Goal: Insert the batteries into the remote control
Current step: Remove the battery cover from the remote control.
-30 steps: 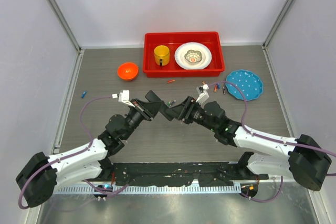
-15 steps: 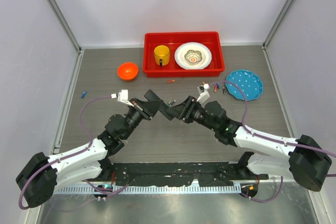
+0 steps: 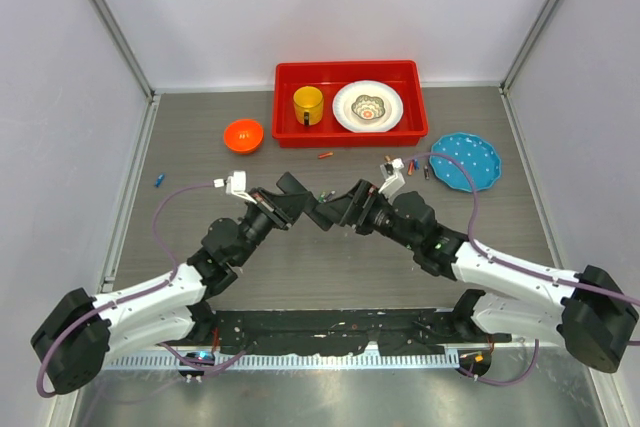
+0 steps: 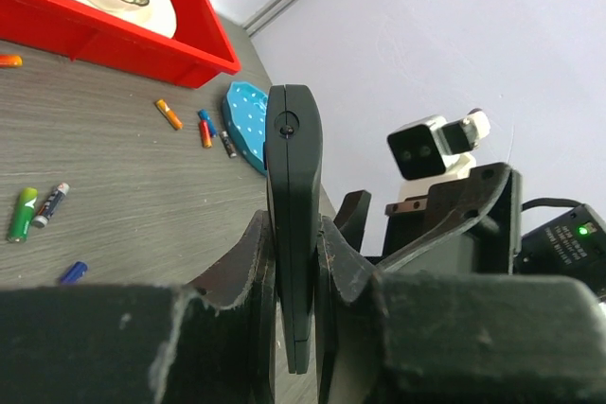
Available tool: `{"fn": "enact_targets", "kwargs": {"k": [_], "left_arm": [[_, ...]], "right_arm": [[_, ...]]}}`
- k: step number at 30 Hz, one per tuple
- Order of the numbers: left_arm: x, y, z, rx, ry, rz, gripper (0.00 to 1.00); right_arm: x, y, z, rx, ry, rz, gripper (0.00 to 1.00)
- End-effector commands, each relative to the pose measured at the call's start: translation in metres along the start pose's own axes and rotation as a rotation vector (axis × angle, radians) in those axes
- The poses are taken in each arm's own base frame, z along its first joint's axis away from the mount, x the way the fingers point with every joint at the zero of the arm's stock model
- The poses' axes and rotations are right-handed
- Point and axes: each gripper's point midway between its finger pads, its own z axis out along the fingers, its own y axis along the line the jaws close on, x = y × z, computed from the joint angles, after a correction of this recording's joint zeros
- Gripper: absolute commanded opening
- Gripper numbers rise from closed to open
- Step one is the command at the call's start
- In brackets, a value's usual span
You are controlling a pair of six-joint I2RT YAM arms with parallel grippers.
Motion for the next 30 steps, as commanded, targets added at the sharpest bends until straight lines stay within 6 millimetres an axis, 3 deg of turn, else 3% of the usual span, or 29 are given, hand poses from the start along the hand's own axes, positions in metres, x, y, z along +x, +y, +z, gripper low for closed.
{"fn": "enact_targets", "kwargs": {"k": [1,4,10,14,20,30], "left_arm": [[-0.006,-0.003,0.001,0.010,-0.036,-0.031,0.00],[-0.002,0.006,0.003,-0.040,-0.022,-0.062,0.00],[0.009,0.004,0.012,-0.033,0.083,-0.157,0.00],[0.022,-0.002,0.020,0.005,0.164,-0.215,0.00],[0.040,-0.008,0.032,0.051,0.248,-0.305,0.00],[0.044,-0.011,0.037,0.074,0.264,-0.335,0.00]], "right_arm": [[-0.035,0.025,-0.007,0.016,-0.093,-0.112,0.92],[-0.048,0.017,-0.020,0.131,-0.088,-0.284,0.92],[-0.047,-0.003,-0.041,0.306,0.092,-0.599,0.92],[-0.035,-0.010,-0.047,0.354,0.179,-0.661,0.89],[-0.027,-0.001,-0.050,0.370,0.203,-0.740,0.91],[-0.012,-0.004,-0.043,0.431,0.252,-0.805,0.89]]}}
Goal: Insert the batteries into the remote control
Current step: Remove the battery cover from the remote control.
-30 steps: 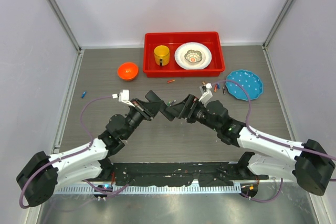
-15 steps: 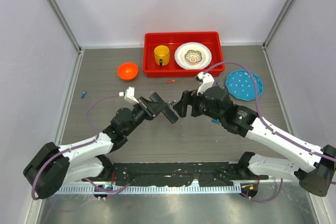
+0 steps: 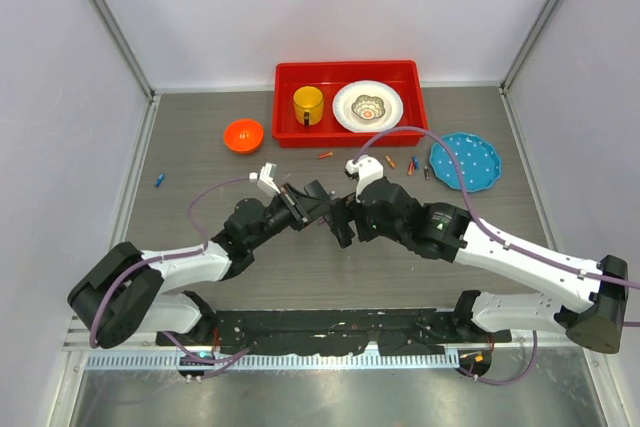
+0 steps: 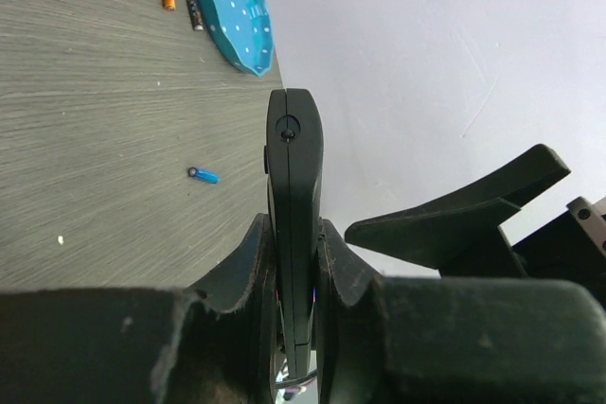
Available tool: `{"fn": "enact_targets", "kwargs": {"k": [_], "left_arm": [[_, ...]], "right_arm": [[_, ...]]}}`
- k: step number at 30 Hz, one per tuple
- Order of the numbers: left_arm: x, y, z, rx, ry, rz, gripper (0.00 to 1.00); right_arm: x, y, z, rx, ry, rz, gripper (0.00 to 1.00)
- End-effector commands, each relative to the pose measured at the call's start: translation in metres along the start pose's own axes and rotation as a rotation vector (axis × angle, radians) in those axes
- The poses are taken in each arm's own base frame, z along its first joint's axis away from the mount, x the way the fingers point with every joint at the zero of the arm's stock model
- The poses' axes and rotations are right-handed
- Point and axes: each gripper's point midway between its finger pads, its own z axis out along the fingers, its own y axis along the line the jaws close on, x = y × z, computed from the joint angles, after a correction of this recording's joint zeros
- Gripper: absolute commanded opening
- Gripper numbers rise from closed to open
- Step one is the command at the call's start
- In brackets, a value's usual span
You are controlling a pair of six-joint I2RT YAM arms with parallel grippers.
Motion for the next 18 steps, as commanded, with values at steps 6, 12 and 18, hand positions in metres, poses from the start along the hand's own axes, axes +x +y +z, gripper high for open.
{"fn": "enact_targets", "kwargs": {"k": [6,12,18], "left_arm": [[-0.011,-0.041,0.002,0.129,-0.018,0.009,0.00],[-0.011,-0.042,0.001,0.132,-0.020,0.013,0.00],[-0.012,-0.040,0.001,0.132,-0.021,0.017,0.00]], "right_arm": [[-0.003,0.010,0.006,0.029,0.017,-0.084,0.85],[0.001,0.014,0.011,0.017,0.036,-0.097,0.80],[0.007,0.015,0.014,0.009,0.055,-0.107,0.74]]}}
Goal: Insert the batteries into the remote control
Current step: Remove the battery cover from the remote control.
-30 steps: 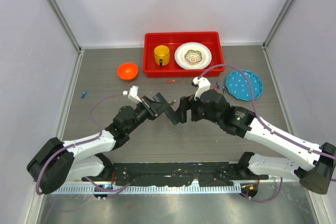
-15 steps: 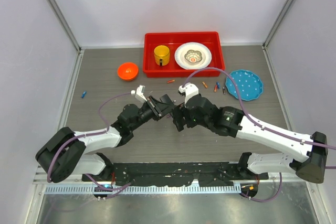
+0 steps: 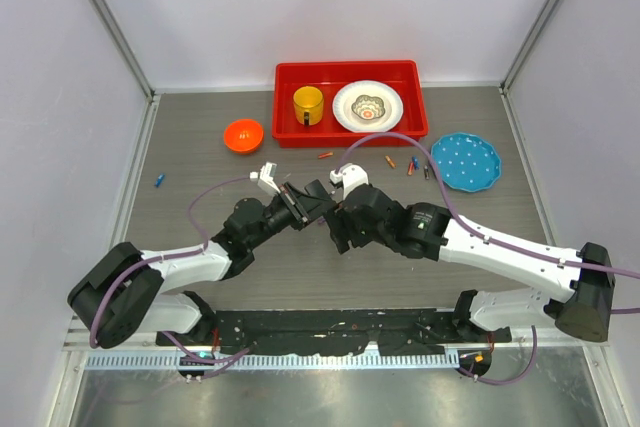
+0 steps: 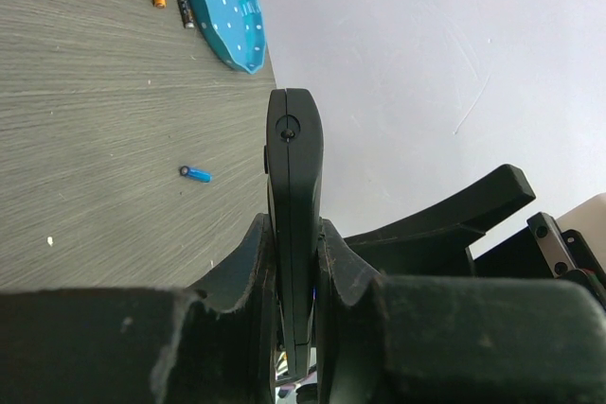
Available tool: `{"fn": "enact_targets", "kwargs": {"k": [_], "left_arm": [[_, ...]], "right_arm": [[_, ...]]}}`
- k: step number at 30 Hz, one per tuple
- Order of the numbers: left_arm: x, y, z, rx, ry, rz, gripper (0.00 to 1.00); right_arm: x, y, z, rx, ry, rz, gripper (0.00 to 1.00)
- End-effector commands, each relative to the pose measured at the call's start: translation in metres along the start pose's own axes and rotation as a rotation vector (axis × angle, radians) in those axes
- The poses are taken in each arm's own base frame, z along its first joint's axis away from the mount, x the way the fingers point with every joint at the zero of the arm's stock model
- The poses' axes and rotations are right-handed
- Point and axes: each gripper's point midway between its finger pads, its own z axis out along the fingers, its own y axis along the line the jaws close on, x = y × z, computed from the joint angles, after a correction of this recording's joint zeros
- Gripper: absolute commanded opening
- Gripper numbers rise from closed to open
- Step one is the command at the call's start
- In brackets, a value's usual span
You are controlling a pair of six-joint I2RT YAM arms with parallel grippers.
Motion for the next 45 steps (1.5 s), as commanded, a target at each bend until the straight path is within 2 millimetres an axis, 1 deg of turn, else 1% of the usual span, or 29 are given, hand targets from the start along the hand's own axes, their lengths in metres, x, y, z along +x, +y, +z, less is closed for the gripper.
{"fn": "enact_targets", "kwargs": {"k": [1,7,10,11,13,14,17,22,28,39,42,44,45], "left_arm": [[-0.012,-0.035,0.001,0.112,-0.030,0.029,0.00],[-0.013,-0.035,0.001,0.115,-0.034,0.030,0.00],[-0.012,-0.034,0.001,0.113,-0.031,0.030,0.00],[-0.012,-0.035,0.001,0.116,-0.033,0.031,0.00],[-0.012,-0.033,0.000,0.112,-0.034,0.031,0.00],[-0.012,-0.033,0.000,0.108,-0.036,0.032,0.00],[-0.012,-0.032,0.000,0.104,-0.039,0.040,0.00],[-0.013,-0.026,-0.001,0.081,-0.044,0.056,0.00],[-0.014,-0.023,-0.001,0.070,-0.051,0.064,0.00],[-0.019,-0.019,-0.001,0.054,-0.060,0.081,0.00],[-0.021,-0.017,-0.002,0.049,-0.063,0.085,0.00],[-0.024,-0.016,-0.006,0.047,-0.069,0.085,0.00],[-0.025,-0.010,-0.010,0.033,-0.073,0.083,0.00]], "right_arm": [[-0.015,0.007,-0.003,-0.021,-0.036,-0.010,0.73],[-0.011,0.009,-0.002,-0.030,-0.021,-0.015,0.68],[-0.008,0.010,0.000,-0.036,-0.011,-0.017,0.63],[-0.007,0.009,0.000,-0.034,-0.010,-0.019,0.59],[-0.009,0.009,-0.003,-0.035,-0.017,-0.016,0.56],[-0.010,0.009,-0.003,-0.036,-0.020,-0.016,0.52],[-0.011,0.007,-0.007,-0.032,-0.020,-0.020,0.46],[-0.010,0.005,-0.013,-0.032,-0.019,-0.023,0.42],[-0.007,0.002,-0.019,-0.034,-0.015,-0.027,0.40],[-0.004,-0.001,-0.027,-0.041,-0.026,-0.015,0.40],[-0.005,-0.010,-0.027,0.005,-0.036,-0.012,0.40],[-0.006,-0.025,-0.026,0.072,-0.057,0.005,0.40],[-0.002,-0.033,-0.024,0.101,-0.055,0.014,0.40]]}}
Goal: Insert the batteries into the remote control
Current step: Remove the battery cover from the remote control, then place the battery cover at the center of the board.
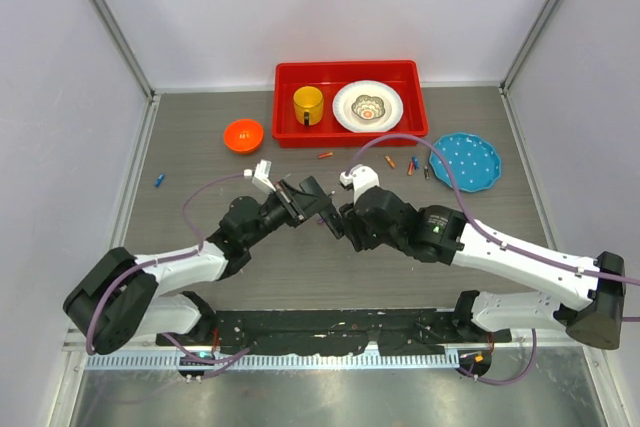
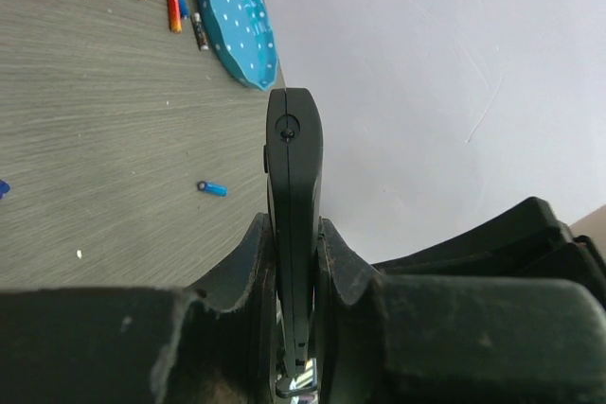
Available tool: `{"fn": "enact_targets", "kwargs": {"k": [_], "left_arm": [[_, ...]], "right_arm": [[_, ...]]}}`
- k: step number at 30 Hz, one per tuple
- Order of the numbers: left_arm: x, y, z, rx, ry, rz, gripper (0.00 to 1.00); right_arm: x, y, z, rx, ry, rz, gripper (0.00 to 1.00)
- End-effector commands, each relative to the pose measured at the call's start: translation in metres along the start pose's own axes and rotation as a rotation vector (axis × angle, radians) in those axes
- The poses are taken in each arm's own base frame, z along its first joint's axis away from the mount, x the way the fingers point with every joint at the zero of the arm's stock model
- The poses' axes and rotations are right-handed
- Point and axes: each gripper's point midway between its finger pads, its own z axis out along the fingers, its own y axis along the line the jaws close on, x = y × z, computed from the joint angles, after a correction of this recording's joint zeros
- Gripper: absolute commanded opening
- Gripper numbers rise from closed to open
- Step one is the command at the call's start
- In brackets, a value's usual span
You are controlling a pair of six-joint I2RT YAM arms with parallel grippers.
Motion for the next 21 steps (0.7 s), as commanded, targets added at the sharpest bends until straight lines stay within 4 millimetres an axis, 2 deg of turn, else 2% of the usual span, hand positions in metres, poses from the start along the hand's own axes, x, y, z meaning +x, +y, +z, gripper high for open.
{"fn": "enact_targets", "kwargs": {"k": [1,3,4,6,8,10,11,13,14,15,17,21], "left_arm": [[-0.018,-0.017,-0.012,0.060,-0.053,0.033,0.00],[-0.021,-0.008,-0.021,0.036,-0.059,0.023,0.00],[-0.023,-0.018,-0.028,0.066,-0.064,0.028,0.00],[-0.022,-0.017,-0.035,0.056,-0.056,0.027,0.00],[-0.020,-0.028,-0.044,0.085,-0.039,0.047,0.00],[-0.014,-0.027,-0.050,0.078,-0.017,0.046,0.00],[-0.014,-0.035,-0.056,0.105,-0.015,0.052,0.00],[-0.010,-0.031,-0.062,0.104,-0.009,0.050,0.00],[-0.011,-0.035,-0.067,0.119,-0.019,0.054,0.00],[-0.008,-0.029,-0.070,0.106,-0.017,0.051,0.00],[-0.008,-0.026,-0.074,0.100,-0.026,0.051,0.00],[-0.006,-0.020,-0.085,0.104,-0.047,0.047,0.00]], "right_arm": [[-0.004,-0.039,-0.001,0.138,-0.050,0.067,0.40],[0.005,-0.056,0.010,0.171,-0.035,0.109,0.39],[0.007,-0.077,0.016,0.215,-0.032,0.162,0.39],[0.015,-0.087,0.030,0.203,-0.023,0.217,0.39],[0.021,-0.097,0.044,0.215,0.000,0.260,0.39],[0.026,-0.103,0.063,0.239,0.022,0.274,0.39],[0.029,-0.109,0.070,0.271,0.037,0.281,0.39],[0.026,-0.115,0.083,0.298,0.050,0.282,0.38],[0.036,-0.119,0.098,0.321,0.106,0.275,0.38],[0.030,-0.124,0.103,0.339,0.101,0.283,0.38],[0.040,-0.129,0.120,0.361,0.152,0.290,0.38],[0.044,-0.140,0.143,0.383,0.181,0.352,0.37]]}}
